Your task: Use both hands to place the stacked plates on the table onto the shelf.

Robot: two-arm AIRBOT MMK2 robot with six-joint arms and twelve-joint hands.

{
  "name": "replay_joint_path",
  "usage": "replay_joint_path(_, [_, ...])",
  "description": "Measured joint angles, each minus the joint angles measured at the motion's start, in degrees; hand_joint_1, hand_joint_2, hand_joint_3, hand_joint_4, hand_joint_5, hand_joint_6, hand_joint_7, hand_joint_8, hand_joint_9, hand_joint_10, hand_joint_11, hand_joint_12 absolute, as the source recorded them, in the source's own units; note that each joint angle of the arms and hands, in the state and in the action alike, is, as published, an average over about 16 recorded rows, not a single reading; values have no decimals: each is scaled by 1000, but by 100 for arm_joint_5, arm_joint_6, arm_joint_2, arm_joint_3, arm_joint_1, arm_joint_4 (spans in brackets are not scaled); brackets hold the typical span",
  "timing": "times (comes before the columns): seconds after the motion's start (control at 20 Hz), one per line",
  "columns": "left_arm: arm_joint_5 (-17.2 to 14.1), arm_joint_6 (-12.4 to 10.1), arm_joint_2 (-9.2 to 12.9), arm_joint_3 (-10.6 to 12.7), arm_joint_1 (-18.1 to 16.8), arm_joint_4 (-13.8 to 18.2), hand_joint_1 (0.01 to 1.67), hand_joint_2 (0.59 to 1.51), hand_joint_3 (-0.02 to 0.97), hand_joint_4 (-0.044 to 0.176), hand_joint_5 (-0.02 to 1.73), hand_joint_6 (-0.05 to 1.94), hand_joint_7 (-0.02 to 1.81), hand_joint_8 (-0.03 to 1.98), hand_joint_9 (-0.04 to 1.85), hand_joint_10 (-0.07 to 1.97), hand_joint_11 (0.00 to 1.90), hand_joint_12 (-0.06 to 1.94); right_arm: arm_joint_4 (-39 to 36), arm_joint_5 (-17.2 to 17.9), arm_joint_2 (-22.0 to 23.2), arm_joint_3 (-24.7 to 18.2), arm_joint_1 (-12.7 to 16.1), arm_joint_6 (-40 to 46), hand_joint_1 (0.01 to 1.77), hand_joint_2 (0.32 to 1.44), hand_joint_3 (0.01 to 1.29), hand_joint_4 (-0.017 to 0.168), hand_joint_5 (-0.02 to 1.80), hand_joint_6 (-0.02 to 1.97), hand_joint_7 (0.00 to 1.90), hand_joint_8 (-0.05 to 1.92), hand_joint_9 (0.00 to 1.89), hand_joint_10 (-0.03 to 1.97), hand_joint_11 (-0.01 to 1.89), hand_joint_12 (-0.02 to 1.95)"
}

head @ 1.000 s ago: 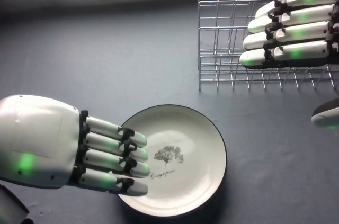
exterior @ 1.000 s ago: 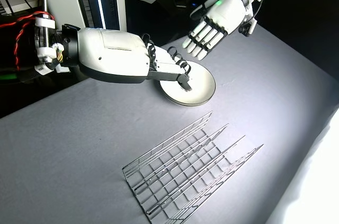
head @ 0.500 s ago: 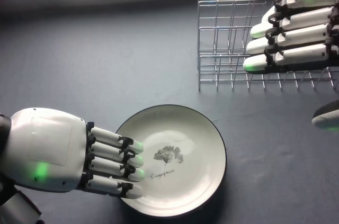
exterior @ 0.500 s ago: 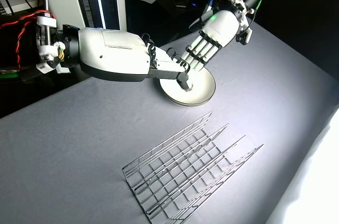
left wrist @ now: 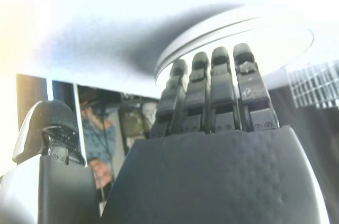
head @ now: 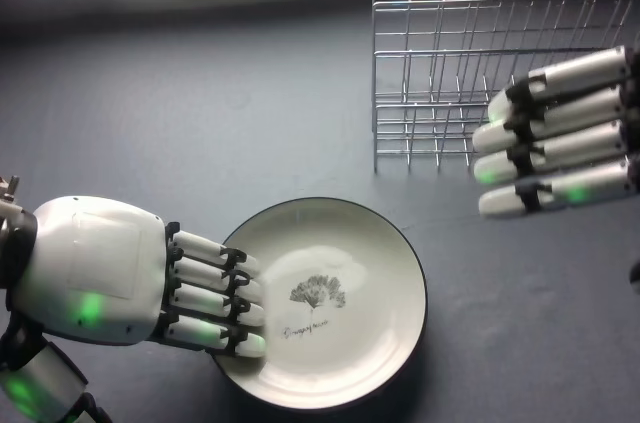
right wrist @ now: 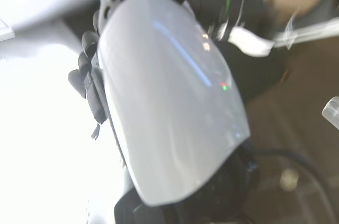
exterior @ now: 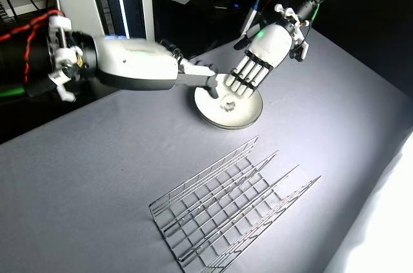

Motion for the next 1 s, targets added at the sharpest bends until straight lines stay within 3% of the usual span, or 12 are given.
replay_joint_path(0.45, [99,36,-135,182,162,-3,20,1093,21,8,25,-21,33,-11,53,-6,39,39,-431,356,-592,490,-137,-468,13,1275,15,6,298,-1,308,-2,285,5,22,830])
replay_joint_path(1.0, [356,103,-344,-78,267,-192,19,1093,20,2,39,-27,43,-14,77,-8,49,78,-438,360,-1084,834,-324,-771,21,1275,15,6,297,-1,313,-2,292,4,21,834])
